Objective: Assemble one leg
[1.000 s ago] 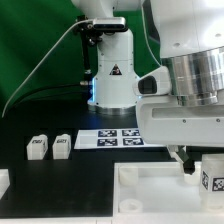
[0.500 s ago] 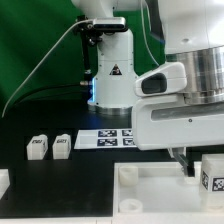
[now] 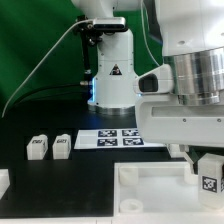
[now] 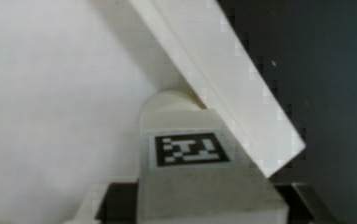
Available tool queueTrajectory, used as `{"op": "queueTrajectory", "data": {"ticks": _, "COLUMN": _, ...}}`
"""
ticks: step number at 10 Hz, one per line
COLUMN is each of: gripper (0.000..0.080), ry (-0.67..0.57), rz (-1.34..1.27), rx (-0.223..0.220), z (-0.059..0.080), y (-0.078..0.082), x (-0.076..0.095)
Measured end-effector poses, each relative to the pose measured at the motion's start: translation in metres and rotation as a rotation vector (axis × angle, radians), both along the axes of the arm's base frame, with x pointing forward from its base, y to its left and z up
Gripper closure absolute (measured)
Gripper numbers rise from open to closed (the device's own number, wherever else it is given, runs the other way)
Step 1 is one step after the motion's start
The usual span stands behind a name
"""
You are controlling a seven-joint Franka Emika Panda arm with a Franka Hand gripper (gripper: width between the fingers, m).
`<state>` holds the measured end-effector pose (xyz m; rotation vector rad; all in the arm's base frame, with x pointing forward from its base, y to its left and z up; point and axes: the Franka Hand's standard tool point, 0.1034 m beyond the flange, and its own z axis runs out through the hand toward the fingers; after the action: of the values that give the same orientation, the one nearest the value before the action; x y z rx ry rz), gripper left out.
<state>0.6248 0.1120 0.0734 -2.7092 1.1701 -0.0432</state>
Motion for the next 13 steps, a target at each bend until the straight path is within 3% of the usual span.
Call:
{"op": "queueTrajectory", "data": {"ticks": 3, "gripper": 0.0500, "ry": 0.073, "rz": -0.588, "rx": 0.100, "z": -0.0018, "y": 0.0032, "x": -0.0006}}
{"op": "queueTrajectory", "data": {"ticks": 4, "gripper": 0.0500, "ry": 0.092, "rz": -0.691, "rx": 0.130, "z": -0.0019, "y": 0.0021, "x": 0.0000}}
{"op": "queueTrajectory", "data": {"ticks": 5, "gripper": 0.0500, "ry": 0.094, "rz": -0.706, "rx": 0.133, "z": -0.0019, "y": 0.0019, "x": 0.0000}}
{"op": "queueTrajectory", "data": {"ticks": 8, "gripper": 0.0445, "ry": 0.080, "rz": -0.534, "rx": 0.101, "z": -0.0019, "y": 0.0023, "x": -0.0017}}
{"op": "queueTrajectory", "data": {"ticks": 9, "gripper": 0.0257, "ry": 0.074, "rz": -0.350, "rx": 0.064, "z": 0.0019, "y": 0.0031, "x": -0.0016}}
{"op": "queueTrajectory", "data": {"ticks": 10, "gripper": 0.0183, "ry": 0.044, "rz": -0.174, "rx": 0.034, "z": 0.0062, "y": 0.0055, "x": 0.0003}}
{"op": "queueTrajectory", "data": {"ticks": 11, "gripper": 0.0183, "ry": 0.020, "rz": 0.017, "rx": 0.002, "z": 0.0070, "y": 0.0079, "x": -0.0004}}
{"op": "queueTrajectory", "data": {"ticks": 13, "gripper": 0.0152, "ry": -0.008, "rz": 0.188, "rx": -0.015, "z": 0.0060, "y": 0.0053, "x": -0.0003}}
